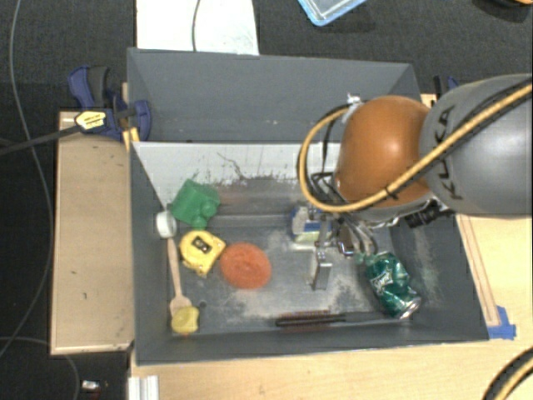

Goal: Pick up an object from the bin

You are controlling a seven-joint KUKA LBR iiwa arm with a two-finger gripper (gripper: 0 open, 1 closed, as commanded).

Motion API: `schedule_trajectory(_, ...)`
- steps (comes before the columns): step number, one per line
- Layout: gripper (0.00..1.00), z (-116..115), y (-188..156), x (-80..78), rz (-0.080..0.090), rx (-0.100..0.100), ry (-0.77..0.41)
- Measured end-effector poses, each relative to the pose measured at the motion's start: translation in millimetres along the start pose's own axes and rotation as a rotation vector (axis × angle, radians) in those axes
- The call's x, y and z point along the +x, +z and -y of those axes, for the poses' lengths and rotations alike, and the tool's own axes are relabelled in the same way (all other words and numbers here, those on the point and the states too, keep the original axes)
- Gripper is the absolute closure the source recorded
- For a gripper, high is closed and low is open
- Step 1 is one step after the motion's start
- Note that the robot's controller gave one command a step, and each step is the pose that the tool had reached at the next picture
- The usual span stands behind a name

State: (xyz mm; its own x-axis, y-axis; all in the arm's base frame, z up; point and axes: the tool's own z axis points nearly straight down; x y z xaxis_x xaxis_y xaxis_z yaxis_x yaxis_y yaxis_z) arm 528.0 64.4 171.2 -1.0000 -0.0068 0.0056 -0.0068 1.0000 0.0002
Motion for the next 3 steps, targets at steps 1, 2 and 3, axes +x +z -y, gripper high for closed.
schedule_trajectory(1, 0.0, 0, -4, -1.8, 0.008, 0.0, 0.002)
schedule_trajectory(2, 0.0, -68, 81, -5.2, 0.012, -0.003, -0.01)
schedule_trajectory(3, 0.0, -86, 79, -0.4, 0.014, -0.002, 0.05)
